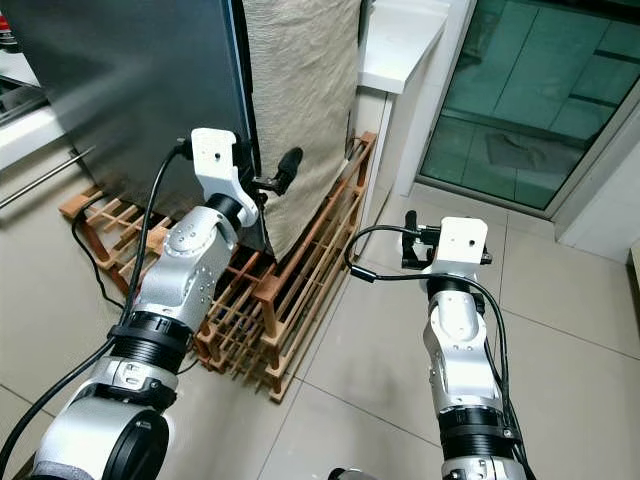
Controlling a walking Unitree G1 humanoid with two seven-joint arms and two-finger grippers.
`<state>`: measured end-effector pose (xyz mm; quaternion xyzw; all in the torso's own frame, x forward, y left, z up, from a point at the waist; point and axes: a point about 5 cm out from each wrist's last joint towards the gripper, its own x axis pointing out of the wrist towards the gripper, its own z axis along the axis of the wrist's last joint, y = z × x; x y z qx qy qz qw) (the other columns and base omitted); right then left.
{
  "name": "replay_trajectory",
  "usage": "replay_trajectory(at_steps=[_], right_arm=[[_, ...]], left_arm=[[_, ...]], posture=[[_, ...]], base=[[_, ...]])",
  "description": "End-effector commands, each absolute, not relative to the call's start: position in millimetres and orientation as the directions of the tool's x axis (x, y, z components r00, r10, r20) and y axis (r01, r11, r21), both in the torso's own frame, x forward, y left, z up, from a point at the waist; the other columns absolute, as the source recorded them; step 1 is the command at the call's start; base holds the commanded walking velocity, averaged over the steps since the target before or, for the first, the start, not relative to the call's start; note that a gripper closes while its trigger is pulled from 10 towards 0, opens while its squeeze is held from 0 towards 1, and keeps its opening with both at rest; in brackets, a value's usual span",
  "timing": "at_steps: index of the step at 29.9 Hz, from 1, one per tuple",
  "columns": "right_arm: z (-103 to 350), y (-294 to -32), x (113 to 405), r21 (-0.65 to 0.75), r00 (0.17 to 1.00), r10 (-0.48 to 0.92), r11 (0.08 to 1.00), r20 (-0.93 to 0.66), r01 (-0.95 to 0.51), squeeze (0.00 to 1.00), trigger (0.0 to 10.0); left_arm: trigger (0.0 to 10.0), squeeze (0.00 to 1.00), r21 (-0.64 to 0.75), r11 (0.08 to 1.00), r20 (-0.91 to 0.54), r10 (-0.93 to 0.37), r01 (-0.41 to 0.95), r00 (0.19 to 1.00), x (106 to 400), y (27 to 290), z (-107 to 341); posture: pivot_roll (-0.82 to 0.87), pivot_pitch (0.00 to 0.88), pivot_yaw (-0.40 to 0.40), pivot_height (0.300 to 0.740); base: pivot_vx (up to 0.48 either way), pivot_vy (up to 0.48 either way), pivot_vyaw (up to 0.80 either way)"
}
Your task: Restocking fridge
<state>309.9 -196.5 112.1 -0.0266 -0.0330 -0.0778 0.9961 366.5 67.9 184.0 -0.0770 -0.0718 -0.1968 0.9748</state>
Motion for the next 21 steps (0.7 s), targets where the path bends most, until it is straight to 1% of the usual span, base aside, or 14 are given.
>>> replay_trajectory(at_steps=[1,7,10,19,21], right_arm=[[117,-196,310,-0.049,0.985,-0.152,0.987,0.085,0.156,0.0,10.0],[117,-195,308,-0.049,0.984,-0.153,0.986,0.088,0.157,0.0,10.0],[118,-196,308,-0.05,0.984,-0.156,0.986,0.088,0.16,0.0,10.0],[116,-196,306,-0.054,0.984,-0.157,0.985,0.083,0.162,0.0,10.0],[116,-196,306,-0.054,0.984,-0.157,0.985,0.083,0.162,0.0,10.0]], left_arm=[[10.0,0.0,-0.116,0.91,0.154,-0.379,0.398,0.912,370,62,184],[10.0,0.0,-0.143,0.918,0.142,-0.35,0.37,0.926,375,56,185],[10.0,0.0,-0.163,0.933,0.147,-0.298,0.32,0.943,379,60,188],[10.0,0.0,-0.169,0.947,0.148,-0.25,0.274,0.957,383,69,187],[10.0,0.0,-0.164,0.956,0.149,-0.218,0.242,0.964,384,73,188]], posture=[[-0.11,0.052,0.008,0.74],[-0.12,0.053,0.014,0.74],[-0.13,0.053,0.017,0.74],[-0.13,0.05,0.02,0.74],[-0.13,0.049,0.02,0.74]], base=[[0.0,0.0,0.0],[0.0,0.0,0.0],[0.0,0.0,0.0],[0.0,0.0,0.0],[0.0,0.0,0.0]])
